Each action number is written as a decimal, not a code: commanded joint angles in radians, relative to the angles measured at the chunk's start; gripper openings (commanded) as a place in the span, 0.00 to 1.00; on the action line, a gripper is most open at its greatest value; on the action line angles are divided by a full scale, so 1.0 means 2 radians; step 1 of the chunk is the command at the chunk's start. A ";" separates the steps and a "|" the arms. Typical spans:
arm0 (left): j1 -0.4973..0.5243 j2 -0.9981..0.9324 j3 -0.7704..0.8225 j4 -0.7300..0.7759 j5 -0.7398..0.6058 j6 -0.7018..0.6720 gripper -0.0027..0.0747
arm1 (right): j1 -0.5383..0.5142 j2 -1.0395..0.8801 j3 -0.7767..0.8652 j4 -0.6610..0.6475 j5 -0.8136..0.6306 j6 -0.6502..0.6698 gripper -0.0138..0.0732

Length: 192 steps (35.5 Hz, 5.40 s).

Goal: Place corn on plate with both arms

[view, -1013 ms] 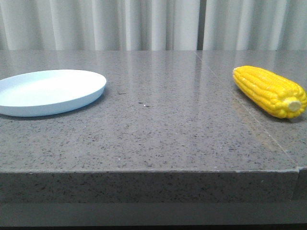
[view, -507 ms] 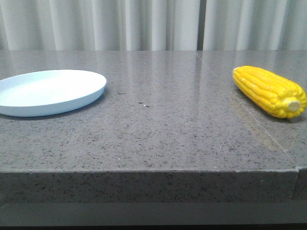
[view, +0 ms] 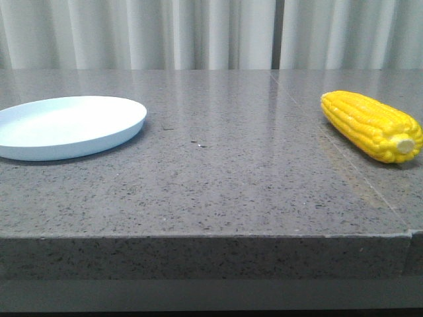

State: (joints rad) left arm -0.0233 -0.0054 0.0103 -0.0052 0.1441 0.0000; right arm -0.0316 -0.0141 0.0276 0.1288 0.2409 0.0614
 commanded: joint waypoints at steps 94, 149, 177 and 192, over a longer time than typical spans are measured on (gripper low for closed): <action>-0.034 0.486 -0.480 0.011 0.253 0.000 0.89 | -0.002 0.182 -0.325 0.000 0.047 -0.006 0.90; -0.112 0.834 -0.817 -0.174 0.464 0.027 0.01 | -0.002 0.182 -0.325 0.000 0.047 -0.006 0.90; -0.135 0.811 -0.831 -0.063 0.479 0.022 0.37 | -0.002 0.182 -0.325 0.000 0.047 -0.006 0.90; -0.092 0.651 -0.647 0.019 0.381 -0.031 0.01 | -0.002 0.182 -0.325 0.000 0.047 -0.006 0.90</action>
State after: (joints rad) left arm -0.2076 1.3859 -1.3278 0.0318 1.0098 -0.0394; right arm -0.0316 0.3353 -0.5864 0.1288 0.4155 0.0614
